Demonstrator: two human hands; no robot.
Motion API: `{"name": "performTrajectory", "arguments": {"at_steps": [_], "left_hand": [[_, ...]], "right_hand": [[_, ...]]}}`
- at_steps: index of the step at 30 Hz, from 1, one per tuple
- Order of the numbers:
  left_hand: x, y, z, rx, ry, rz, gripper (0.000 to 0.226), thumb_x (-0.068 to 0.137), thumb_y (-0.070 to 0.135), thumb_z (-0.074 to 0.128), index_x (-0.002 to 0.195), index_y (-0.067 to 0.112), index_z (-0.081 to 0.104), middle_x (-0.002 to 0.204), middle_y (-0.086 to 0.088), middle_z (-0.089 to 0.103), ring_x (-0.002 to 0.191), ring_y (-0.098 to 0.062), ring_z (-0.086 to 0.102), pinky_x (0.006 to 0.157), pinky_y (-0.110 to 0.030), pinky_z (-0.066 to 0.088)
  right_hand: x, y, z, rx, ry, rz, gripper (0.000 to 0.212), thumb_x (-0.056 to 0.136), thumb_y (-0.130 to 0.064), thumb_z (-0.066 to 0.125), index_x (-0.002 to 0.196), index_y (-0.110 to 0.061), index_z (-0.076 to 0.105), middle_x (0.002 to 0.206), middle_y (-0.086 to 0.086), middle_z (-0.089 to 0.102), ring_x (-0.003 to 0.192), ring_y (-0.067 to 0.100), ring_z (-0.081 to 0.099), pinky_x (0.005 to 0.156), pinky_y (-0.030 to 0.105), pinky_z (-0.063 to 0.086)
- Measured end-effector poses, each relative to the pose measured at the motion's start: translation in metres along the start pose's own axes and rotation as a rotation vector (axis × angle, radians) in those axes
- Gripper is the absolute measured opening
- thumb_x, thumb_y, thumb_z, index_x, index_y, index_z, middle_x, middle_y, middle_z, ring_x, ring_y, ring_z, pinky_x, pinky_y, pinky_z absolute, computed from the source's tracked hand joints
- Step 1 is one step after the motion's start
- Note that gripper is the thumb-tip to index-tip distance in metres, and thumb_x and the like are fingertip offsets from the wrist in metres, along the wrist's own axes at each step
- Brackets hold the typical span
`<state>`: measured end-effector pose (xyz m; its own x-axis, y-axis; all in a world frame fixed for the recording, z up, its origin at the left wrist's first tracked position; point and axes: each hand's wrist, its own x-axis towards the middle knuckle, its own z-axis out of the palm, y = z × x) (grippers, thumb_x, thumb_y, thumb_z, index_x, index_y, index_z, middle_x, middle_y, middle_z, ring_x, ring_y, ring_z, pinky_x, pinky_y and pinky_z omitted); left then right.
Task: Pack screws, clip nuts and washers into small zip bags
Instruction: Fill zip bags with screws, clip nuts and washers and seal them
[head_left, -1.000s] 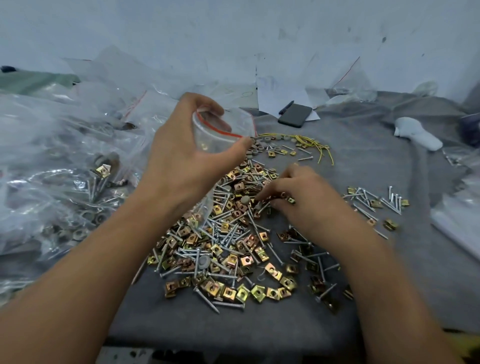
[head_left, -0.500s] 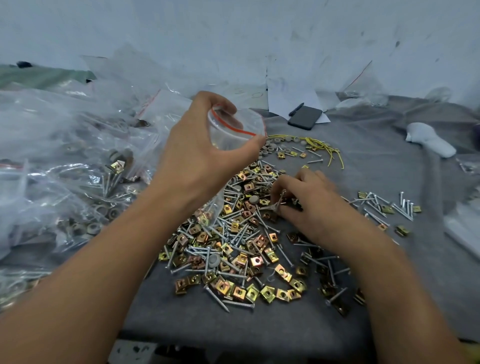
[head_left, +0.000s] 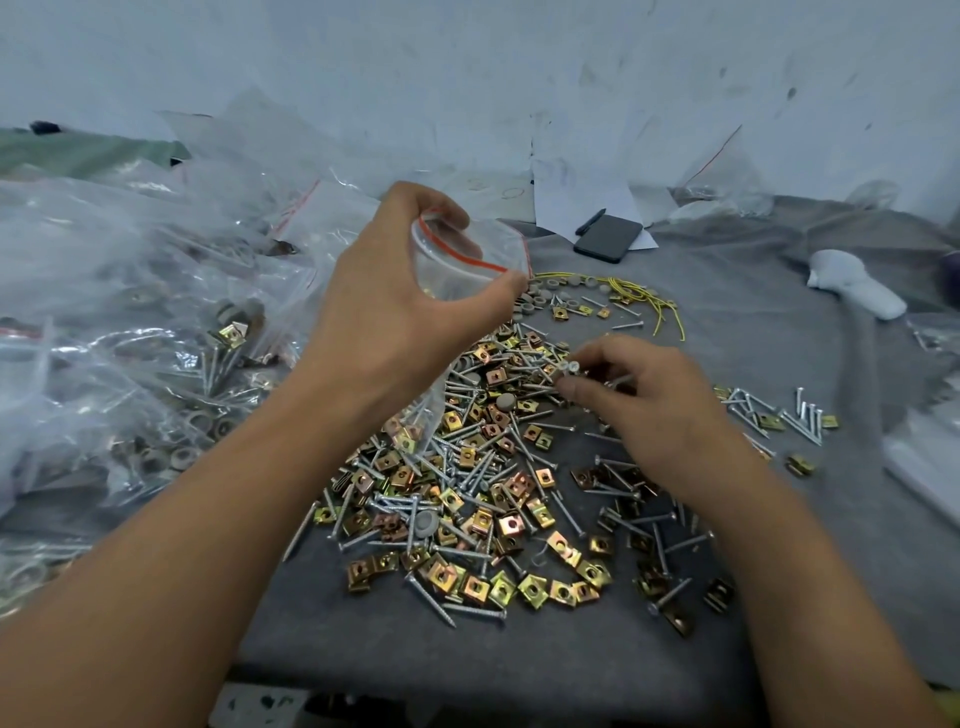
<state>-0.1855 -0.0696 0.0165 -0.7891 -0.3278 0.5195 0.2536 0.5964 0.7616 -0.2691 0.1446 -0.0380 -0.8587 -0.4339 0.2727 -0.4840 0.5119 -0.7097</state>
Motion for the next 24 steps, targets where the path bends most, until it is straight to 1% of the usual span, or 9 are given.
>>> {"name": "performTrajectory", "arguments": {"at_steps": [2,4,7,12,14,16,19,22,24], "left_hand": [[0.000,0.000,0.000,0.001,-0.004,0.002,0.056,0.078,0.058,0.081,0.121,0.031,0.057,0.107,0.015,0.073,0.100,0.000,0.068,0.078,-0.001,0.043],[0.001,0.000,0.001,0.003,-0.007,0.000,0.056,0.078,0.058,0.081,0.121,0.031,0.057,0.106,0.016,0.073,0.099,0.001,0.069,0.078,-0.005,0.047],[0.001,0.000,0.001,0.011,0.000,-0.004,0.058,0.076,0.060,0.081,0.121,0.032,0.057,0.104,0.017,0.073,0.099,0.002,0.069,0.082,-0.015,0.050],[0.000,-0.002,0.002,0.045,-0.052,0.034,0.058,0.077,0.054,0.085,0.122,0.032,0.056,0.108,0.017,0.072,0.103,-0.002,0.068,0.092,-0.031,0.056],[-0.001,-0.002,0.005,0.090,-0.096,0.082,0.061,0.075,0.052,0.086,0.123,0.031,0.054,0.114,0.015,0.070,0.109,-0.006,0.066,0.097,-0.031,0.054],[-0.003,0.000,0.008,0.141,-0.145,0.139,0.063,0.075,0.051,0.086,0.125,0.030,0.053,0.117,0.012,0.069,0.113,-0.009,0.064,0.099,-0.026,0.050],[-0.006,0.004,0.012,0.175,-0.199,0.212,0.065,0.073,0.049,0.083,0.127,0.028,0.054,0.116,0.010,0.067,0.115,-0.013,0.063,0.100,-0.035,0.050],[-0.009,0.007,0.015,0.212,-0.229,0.266,0.068,0.071,0.049,0.080,0.130,0.025,0.056,0.116,0.011,0.065,0.115,-0.016,0.059,0.099,-0.041,0.049],[-0.010,0.008,0.018,0.254,-0.258,0.329,0.070,0.073,0.052,0.077,0.132,0.020,0.057,0.116,0.011,0.062,0.114,-0.015,0.056,0.099,-0.044,0.048]], "right_hand": [[0.000,-0.001,-0.002,0.162,0.031,0.024,0.008,0.095,-0.028,0.074,0.102,-0.029,0.076,0.094,-0.010,0.075,0.092,0.006,0.068,0.083,0.030,0.052],[-0.002,-0.004,-0.004,0.304,0.060,0.047,0.010,0.096,-0.019,0.073,0.102,-0.025,0.079,0.093,-0.008,0.079,0.092,0.011,0.073,0.086,0.030,0.056],[-0.004,-0.008,-0.006,0.459,0.070,0.087,0.014,0.098,-0.012,0.068,0.103,-0.019,0.079,0.096,-0.005,0.081,0.090,0.013,0.077,0.078,0.023,0.059],[-0.008,-0.023,-0.015,0.615,0.139,-0.007,0.016,0.099,-0.005,0.064,0.106,-0.012,0.076,0.094,0.007,0.079,0.079,0.019,0.074,0.073,0.030,0.062],[-0.010,-0.032,-0.023,0.527,0.179,-0.137,0.017,0.098,-0.005,0.066,0.106,-0.015,0.077,0.091,0.006,0.078,0.076,0.017,0.071,0.071,0.027,0.060],[-0.013,-0.041,-0.030,0.324,0.210,-0.252,0.016,0.097,-0.011,0.071,0.108,-0.020,0.078,0.090,-0.002,0.078,0.078,0.012,0.071,0.073,0.026,0.059],[-0.016,-0.053,-0.037,0.034,0.251,-0.375,0.017,0.094,-0.019,0.076,0.111,-0.023,0.078,0.096,-0.014,0.074,0.089,0.005,0.070,0.079,0.021,0.055],[-0.016,-0.061,-0.040,-0.145,0.229,-0.449,0.017,0.094,-0.018,0.076,0.111,-0.019,0.079,0.100,-0.008,0.073,0.091,0.002,0.063,0.081,0.009,0.045],[-0.015,-0.064,-0.040,-0.202,0.198,-0.453,0.018,0.092,-0.017,0.078,0.110,-0.017,0.080,0.099,-0.004,0.074,0.090,0.004,0.062,0.080,0.009,0.043]]}}
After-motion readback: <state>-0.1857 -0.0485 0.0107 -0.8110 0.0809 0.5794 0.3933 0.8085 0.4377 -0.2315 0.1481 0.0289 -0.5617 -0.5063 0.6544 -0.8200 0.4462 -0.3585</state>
